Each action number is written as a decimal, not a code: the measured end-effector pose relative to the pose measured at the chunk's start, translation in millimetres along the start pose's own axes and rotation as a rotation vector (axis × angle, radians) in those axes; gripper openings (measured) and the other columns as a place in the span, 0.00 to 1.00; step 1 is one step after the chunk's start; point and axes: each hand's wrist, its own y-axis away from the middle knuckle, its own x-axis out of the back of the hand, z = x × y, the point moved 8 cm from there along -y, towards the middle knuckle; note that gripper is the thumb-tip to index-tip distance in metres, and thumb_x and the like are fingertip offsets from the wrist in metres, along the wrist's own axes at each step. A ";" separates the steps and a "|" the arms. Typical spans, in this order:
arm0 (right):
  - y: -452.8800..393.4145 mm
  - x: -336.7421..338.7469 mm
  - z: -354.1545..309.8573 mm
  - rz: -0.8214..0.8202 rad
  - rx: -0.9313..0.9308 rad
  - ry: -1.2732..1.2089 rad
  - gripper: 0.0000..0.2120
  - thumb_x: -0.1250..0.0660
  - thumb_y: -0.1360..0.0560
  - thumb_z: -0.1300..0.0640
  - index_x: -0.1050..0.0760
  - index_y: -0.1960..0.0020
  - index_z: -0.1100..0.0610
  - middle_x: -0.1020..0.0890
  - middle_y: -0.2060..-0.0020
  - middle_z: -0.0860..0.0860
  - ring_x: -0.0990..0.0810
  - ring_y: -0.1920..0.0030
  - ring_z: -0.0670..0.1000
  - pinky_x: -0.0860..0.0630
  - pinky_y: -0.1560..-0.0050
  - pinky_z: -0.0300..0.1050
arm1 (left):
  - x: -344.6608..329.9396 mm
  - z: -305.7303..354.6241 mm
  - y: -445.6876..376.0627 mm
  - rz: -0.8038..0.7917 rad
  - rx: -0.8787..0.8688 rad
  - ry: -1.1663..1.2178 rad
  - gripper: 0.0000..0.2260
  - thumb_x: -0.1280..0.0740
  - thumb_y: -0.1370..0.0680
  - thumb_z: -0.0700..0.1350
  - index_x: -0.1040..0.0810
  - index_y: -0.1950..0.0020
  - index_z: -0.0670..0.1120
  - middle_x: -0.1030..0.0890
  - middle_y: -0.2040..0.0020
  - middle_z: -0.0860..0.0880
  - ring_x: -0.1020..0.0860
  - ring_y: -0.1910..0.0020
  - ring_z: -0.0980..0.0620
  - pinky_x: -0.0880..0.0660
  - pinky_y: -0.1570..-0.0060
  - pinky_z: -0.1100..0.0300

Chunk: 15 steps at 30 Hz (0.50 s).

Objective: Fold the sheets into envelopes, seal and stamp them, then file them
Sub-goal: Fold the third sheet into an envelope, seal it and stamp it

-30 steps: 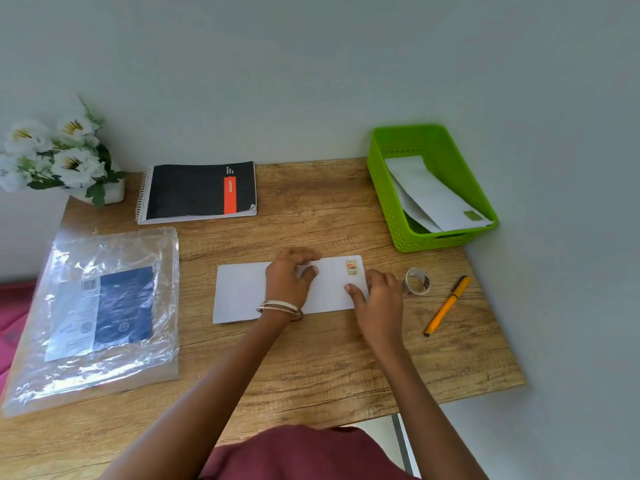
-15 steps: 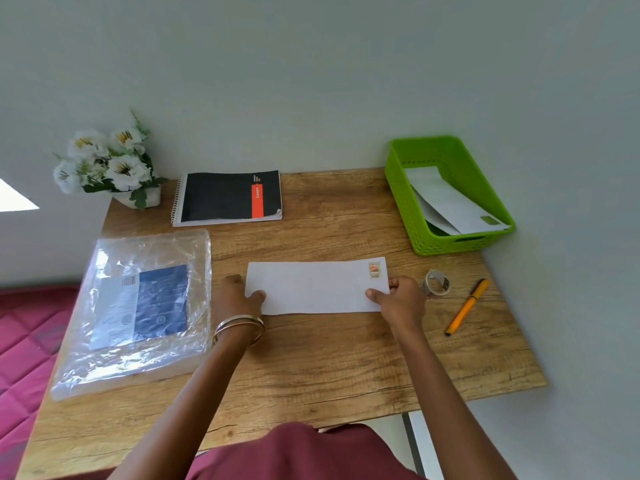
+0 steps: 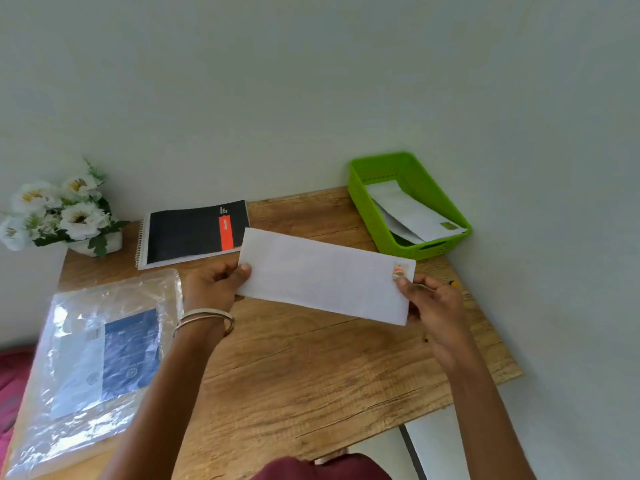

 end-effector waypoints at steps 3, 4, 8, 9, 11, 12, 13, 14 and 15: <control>-2.1 22.4 -16.2 0.031 0.053 -0.037 0.06 0.30 0.26 0.59 0.20 0.51 0.60 0.14 0.61 0.55 0.17 0.63 0.50 0.25 0.71 0.42 | -23.5 24.5 -8.9 -0.063 0.001 0.108 0.08 0.31 0.27 0.44 0.19 0.49 0.46 0.18 0.54 0.50 0.20 0.56 0.51 0.22 0.57 0.57; -2.1 28.5 -23.6 0.031 0.079 -0.032 0.05 0.30 0.26 0.60 0.20 0.51 0.61 0.14 0.62 0.55 0.18 0.65 0.49 0.26 0.73 0.41 | -32.4 32.3 -12.6 -0.072 0.005 0.146 0.09 0.30 0.27 0.43 0.19 0.47 0.46 0.18 0.53 0.49 0.20 0.55 0.50 0.22 0.56 0.57; -10.8 56.3 -45.4 0.026 0.148 -0.028 0.07 0.31 0.27 0.64 0.20 0.49 0.60 0.14 0.62 0.56 0.19 0.69 0.51 0.25 0.75 0.41 | -75.2 70.3 -26.0 -0.111 -0.050 0.270 0.10 0.31 0.27 0.40 0.20 0.46 0.45 0.18 0.51 0.48 0.20 0.53 0.51 0.21 0.55 0.57; -16.1 65.3 -48.8 0.052 0.153 -0.045 0.08 0.31 0.27 0.64 0.20 0.49 0.61 0.14 0.61 0.57 0.19 0.69 0.53 0.25 0.75 0.42 | -86.2 79.1 -29.3 -0.117 -0.062 0.289 0.10 0.31 0.26 0.41 0.20 0.45 0.45 0.19 0.51 0.48 0.20 0.54 0.52 0.20 0.57 0.59; -28.8 81.1 -56.7 0.123 0.162 -0.084 0.07 0.30 0.27 0.64 0.20 0.49 0.63 0.15 0.63 0.56 0.22 0.71 0.53 0.24 0.74 0.41 | -107.5 92.3 -34.4 -0.127 -0.051 0.323 0.11 0.32 0.25 0.44 0.21 0.43 0.46 0.18 0.51 0.48 0.19 0.55 0.51 0.20 0.61 0.60; -36.0 87.0 -60.7 0.162 0.165 -0.104 0.06 0.30 0.27 0.65 0.21 0.50 0.64 0.15 0.66 0.55 0.23 0.74 0.51 0.24 0.73 0.40 | -117.8 96.6 -36.7 -0.140 -0.045 0.327 0.12 0.32 0.25 0.45 0.22 0.42 0.46 0.18 0.51 0.48 0.18 0.55 0.50 0.20 0.61 0.60; -44.0 91.8 -63.8 0.198 0.164 -0.125 0.05 0.31 0.27 0.65 0.21 0.51 0.64 0.16 0.67 0.53 0.23 0.76 0.50 0.23 0.72 0.39 | -128.2 99.7 -37.7 -0.157 -0.046 0.317 0.12 0.32 0.25 0.45 0.22 0.42 0.46 0.18 0.50 0.47 0.18 0.54 0.50 0.20 0.60 0.59; -52.0 94.3 -66.6 0.227 0.162 -0.148 0.04 0.31 0.26 0.66 0.21 0.52 0.64 0.16 0.68 0.53 0.24 0.77 0.48 0.23 0.72 0.38 | -137.7 102.0 -36.7 -0.174 -0.050 0.301 0.11 0.33 0.24 0.43 0.22 0.42 0.45 0.18 0.50 0.47 0.18 0.54 0.50 0.21 0.58 0.58; -61.0 96.1 -68.2 0.253 0.162 -0.167 0.03 0.31 0.26 0.66 0.21 0.52 0.64 0.17 0.67 0.54 0.23 0.77 0.48 0.23 0.72 0.38 | -147.0 102.6 -35.0 -0.191 -0.052 0.286 0.11 0.34 0.24 0.42 0.22 0.42 0.45 0.18 0.50 0.46 0.18 0.54 0.50 0.21 0.56 0.57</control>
